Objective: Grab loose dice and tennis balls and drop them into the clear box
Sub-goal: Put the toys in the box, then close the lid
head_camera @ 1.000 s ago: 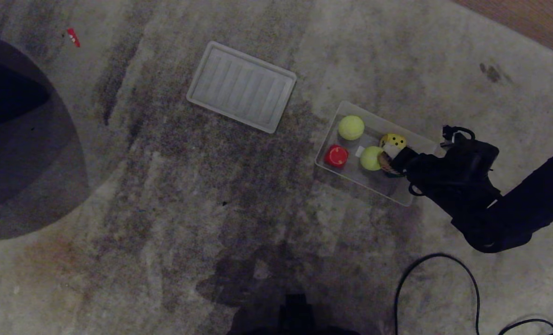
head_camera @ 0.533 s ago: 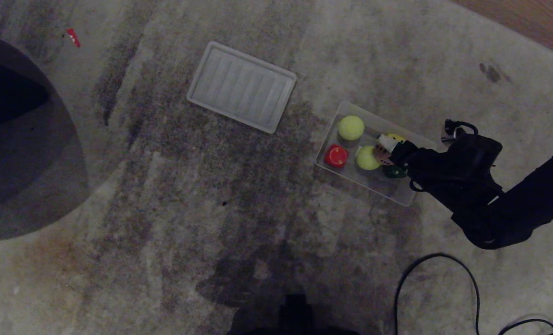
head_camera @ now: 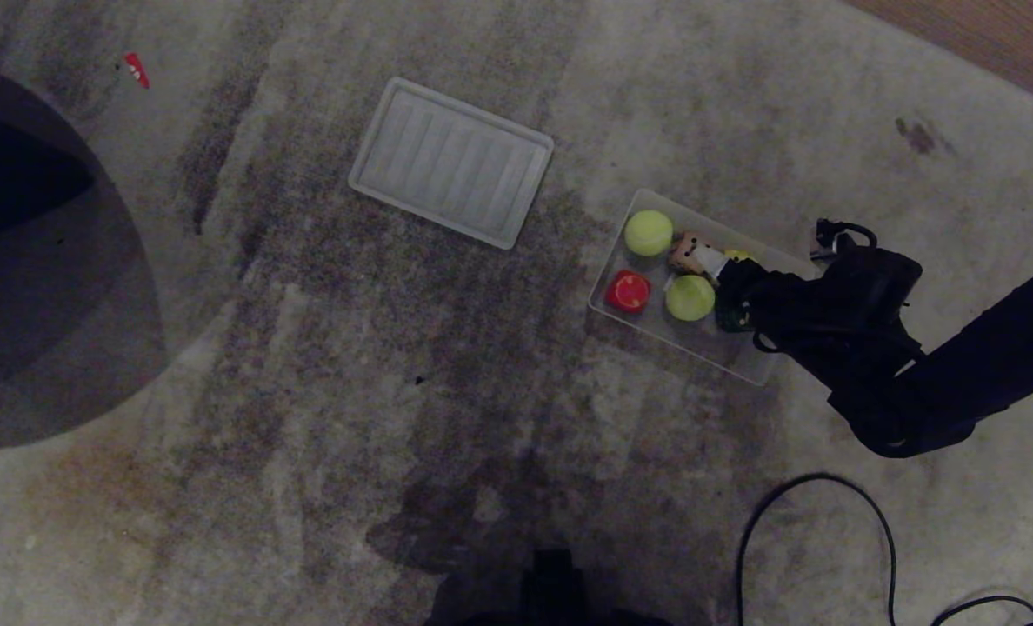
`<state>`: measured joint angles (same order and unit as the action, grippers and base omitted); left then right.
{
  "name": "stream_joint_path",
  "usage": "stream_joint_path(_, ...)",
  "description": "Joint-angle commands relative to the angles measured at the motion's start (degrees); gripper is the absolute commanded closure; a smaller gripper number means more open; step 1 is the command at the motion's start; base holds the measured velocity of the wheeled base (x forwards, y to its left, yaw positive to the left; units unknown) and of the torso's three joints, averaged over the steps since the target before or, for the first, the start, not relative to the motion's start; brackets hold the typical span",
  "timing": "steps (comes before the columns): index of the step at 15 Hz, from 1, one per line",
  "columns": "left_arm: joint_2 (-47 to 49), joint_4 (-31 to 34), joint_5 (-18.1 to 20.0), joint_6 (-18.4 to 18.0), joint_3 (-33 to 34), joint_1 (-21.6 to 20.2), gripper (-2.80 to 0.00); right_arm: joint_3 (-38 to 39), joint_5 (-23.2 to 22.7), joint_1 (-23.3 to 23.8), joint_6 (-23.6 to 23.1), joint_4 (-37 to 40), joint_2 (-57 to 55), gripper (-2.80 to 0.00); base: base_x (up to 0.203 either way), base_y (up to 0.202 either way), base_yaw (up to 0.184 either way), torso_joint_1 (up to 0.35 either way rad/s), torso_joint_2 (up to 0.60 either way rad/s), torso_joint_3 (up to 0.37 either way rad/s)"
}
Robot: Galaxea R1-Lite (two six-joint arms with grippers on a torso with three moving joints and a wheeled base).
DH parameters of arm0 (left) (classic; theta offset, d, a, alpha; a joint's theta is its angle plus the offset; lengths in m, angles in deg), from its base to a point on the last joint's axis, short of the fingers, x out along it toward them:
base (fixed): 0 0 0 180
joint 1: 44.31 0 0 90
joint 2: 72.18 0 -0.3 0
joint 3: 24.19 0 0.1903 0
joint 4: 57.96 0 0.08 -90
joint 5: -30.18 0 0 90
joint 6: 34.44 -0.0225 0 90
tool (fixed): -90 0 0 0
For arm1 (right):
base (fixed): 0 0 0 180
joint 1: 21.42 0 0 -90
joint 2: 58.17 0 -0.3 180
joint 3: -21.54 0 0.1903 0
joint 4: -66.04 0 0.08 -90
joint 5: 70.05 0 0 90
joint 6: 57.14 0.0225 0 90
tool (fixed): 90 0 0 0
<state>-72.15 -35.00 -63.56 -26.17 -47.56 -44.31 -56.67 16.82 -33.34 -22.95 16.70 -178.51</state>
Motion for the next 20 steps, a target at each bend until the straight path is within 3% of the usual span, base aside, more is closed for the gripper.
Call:
stream_joint_path(1,0.0,0.0,0.0,0.1,0.1,0.0,0.00,4.1,-0.6,-0.2,0.0,-0.3,4.4,-2.80,0.000,0.000,0.000,0.000,0.00,0.000)
stream_joint_path(4,0.0,0.0,0.0,0.1,0.1,0.0,0.00,14.4,-3.0,0.1,-0.3,-0.2,16.8,-2.80,0.000,0.000,0.000,0.000,0.00,0.000)
stream_joint_path(5,0.0,0.0,0.0,0.1,0.1,0.0,0.00,18.0,-3.4,0.2,-0.5,0.4,21.4,0.00,0.000,0.000,0.000,0.000,0.00,0.000)
stream_joint_path(7,0.1,0.0,0.0,0.1,0.1,0.0,0.00,23.6,-3.8,0.5,-1.6,5.9,31.5,0.00,0.000,0.000,0.000,0.000,0.00,0.000)
stream_joint_path(11,0.0,0.0,0.0,0.1,0.1,0.0,0.00,34.3,-2.8,0.9,-6.4,27.5,52.8,0.00,0.000,0.000,0.000,0.000,0.00,0.000)
stream_joint_path(13,0.1,0.0,0.0,0.1,0.1,0.0,0.00,39.6,-1.5,1.8,-11.4,40.5,64.6,0.00,0.000,0.000,0.000,0.000,0.00,0.000)
stream_joint_path(17,0.0,0.0,0.0,0.1,0.1,0.0,0.00,43.8,0.2,6.7,-19.9,66.4,88.7,0.00,0.000,0.000,0.000,0.000,0.00,0.000)
stream_joint_path(20,0.0,0.0,0.0,0.1,0.1,0.0,0.00,46.2,0.9,8.3,-23.5,78.1,104.1,0.00,0.000,0.000,0.000,0.000,0.00,0.000)
